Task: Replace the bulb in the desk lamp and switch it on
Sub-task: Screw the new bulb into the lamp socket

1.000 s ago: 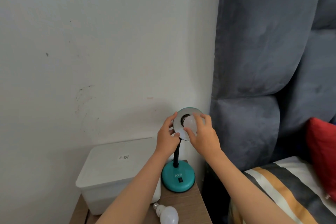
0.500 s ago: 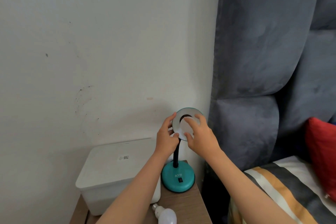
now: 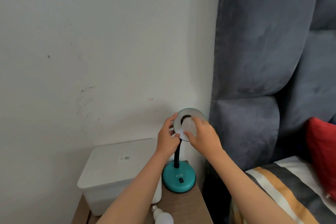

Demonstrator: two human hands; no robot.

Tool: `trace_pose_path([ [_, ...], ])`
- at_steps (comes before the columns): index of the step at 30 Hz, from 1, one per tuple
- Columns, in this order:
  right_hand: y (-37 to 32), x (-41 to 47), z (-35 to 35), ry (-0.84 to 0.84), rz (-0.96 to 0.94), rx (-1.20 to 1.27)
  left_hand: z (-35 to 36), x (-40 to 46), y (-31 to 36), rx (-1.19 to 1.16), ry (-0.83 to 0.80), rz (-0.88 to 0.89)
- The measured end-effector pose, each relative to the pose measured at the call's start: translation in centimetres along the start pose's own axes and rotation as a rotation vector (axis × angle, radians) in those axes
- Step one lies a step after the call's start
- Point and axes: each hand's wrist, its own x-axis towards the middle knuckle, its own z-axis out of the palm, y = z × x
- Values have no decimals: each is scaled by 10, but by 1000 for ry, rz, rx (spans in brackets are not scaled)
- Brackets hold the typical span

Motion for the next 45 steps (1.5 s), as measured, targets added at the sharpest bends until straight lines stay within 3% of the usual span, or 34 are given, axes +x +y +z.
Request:
trace_pose_path([
  [3, -3, 3, -1, 63, 74, 8, 2, 0, 0, 2, 4, 5],
  [9, -5, -1, -1, -47, -46, -6, -1, 2, -2, -8, 0, -2],
  [22, -5, 5, -3, 41, 118, -62, 2, 1, -2, -6, 7, 7],
  [29, -2, -5, -3, -48, -94, -4, 2, 2, -3, -7, 21, -2],
  [34, 0, 3, -7, 43, 87, 9, 3, 1, -3, 16, 16, 3],
  [39, -8, -5, -5, 20, -34, 20, 3, 1, -2, 4, 12, -3],
  [45, -3, -1, -4, 29, 60, -61, 4, 0, -2, 13, 11, 4],
])
